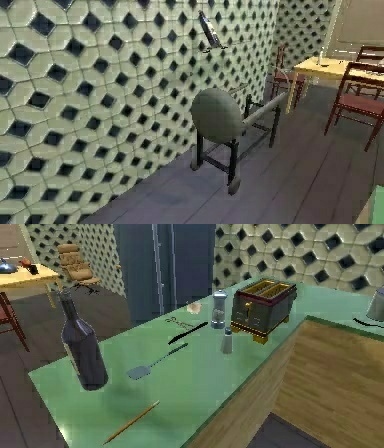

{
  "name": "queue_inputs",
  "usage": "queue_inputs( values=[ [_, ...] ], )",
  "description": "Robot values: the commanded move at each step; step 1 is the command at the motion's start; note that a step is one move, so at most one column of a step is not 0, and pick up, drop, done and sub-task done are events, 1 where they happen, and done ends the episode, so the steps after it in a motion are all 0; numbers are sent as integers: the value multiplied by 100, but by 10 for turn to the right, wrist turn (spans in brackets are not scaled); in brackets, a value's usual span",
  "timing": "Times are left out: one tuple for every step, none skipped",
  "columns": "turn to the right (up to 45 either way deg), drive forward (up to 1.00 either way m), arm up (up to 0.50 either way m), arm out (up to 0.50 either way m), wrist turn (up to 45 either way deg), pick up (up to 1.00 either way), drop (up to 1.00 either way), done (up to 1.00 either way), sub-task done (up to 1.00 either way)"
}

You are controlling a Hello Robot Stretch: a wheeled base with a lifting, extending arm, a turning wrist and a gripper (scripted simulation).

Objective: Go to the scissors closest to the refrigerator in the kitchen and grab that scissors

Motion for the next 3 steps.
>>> queue_inputs(
  values=[
    [-90,0,0,0,0,0,0,0,0],
    [0,15,0,0,0,0,0,0,0],
    [450,0,0,0,0,0,0,0,0]
  ],
)
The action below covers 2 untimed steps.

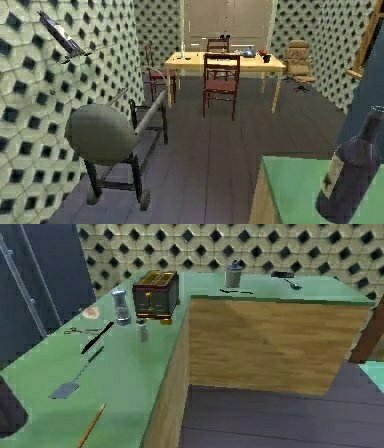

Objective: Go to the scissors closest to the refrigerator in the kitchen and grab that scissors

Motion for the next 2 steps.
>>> queue_inputs(
  values=[
    [60,0,0,0,0,0,0,0,0],
    [0,80,0,0,0,0,0,0,0]
  ],
)
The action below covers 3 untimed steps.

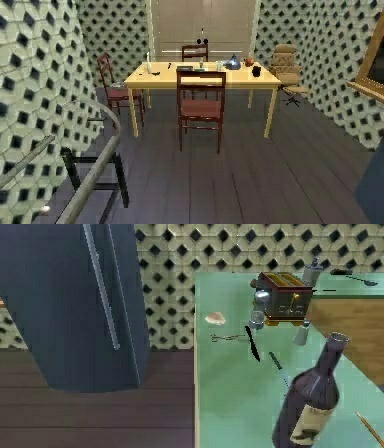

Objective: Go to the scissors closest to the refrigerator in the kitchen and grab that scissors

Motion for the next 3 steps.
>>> queue_inputs(
  values=[
    [330,0,0,0,0,0,0,0,0],
    [0,35,0,0,0,0,0,0,0],
    [450,0,0,0,0,0,0,0,0]
  ],
)
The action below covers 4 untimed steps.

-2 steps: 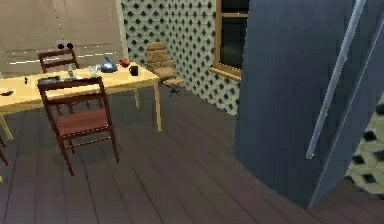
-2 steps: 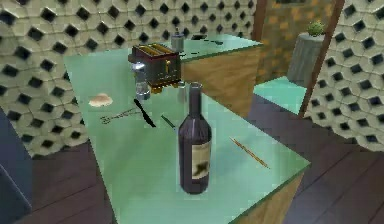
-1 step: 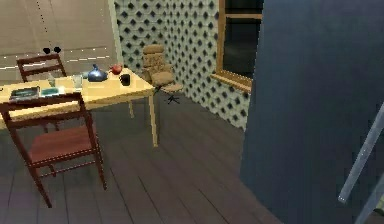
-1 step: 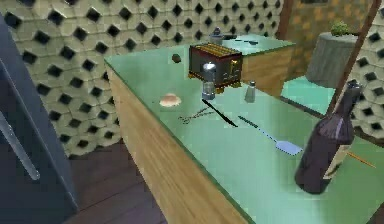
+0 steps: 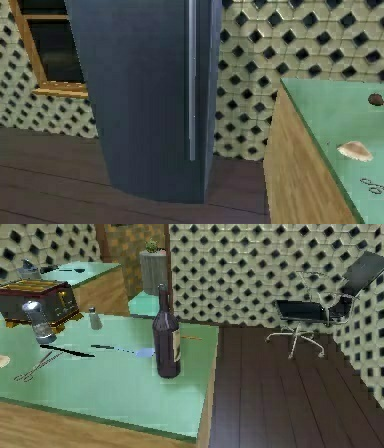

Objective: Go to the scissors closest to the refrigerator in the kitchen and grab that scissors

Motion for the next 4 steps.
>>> queue_inputs(
  values=[
    [210,0,0,0,0,0,0,0,0],
    [30,0,0,0,0,0,0,0,0],
    [0,35,0,0,0,0,0,0,0],
    [-450,0,0,0,0,0,0,0,0]
  ],
)
